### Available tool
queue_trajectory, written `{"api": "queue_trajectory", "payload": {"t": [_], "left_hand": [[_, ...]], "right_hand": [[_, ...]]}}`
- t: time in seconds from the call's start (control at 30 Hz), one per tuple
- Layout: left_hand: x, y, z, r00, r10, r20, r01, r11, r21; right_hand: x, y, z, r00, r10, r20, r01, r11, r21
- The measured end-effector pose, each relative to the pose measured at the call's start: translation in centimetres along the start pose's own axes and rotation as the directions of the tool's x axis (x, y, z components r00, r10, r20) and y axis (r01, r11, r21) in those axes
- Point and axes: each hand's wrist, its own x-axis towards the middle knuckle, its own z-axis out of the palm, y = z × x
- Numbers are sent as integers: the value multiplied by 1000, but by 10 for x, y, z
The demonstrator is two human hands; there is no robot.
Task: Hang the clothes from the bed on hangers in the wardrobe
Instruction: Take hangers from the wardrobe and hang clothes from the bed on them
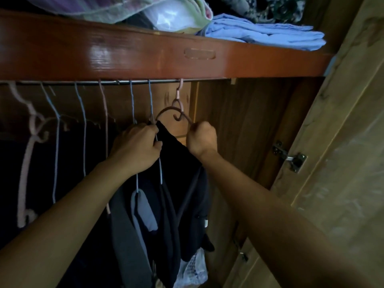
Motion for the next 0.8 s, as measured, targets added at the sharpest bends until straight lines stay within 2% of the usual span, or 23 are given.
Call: {"api": "queue_trajectory", "payload": {"t": [0.2, 0.37, 0.5, 0.67, 0.8], "left_hand": [[6, 28, 4, 998, 41, -37, -44, 996, -75], [16, 58, 18, 994, 103, 30, -96, 976, -198], [19, 82, 31, 983, 169, 77, -136, 936, -324], [20, 108, 52, 973, 145, 179, -66, 919, -388], [8, 133, 68, 970, 207, 128, -121, 865, -487]], "right_hand": [[-7, 39, -55, 998, -7, -65, 8, 1000, 11], [-22, 74, -85, 990, -8, -138, 17, 997, 69], [-41, 96, -114, 978, -17, -207, 20, 1000, 13], [-72, 120, -156, 975, 2, -221, -10, 999, -34], [-109, 135, -190, 971, 0, -238, -2, 1000, -10]]}}
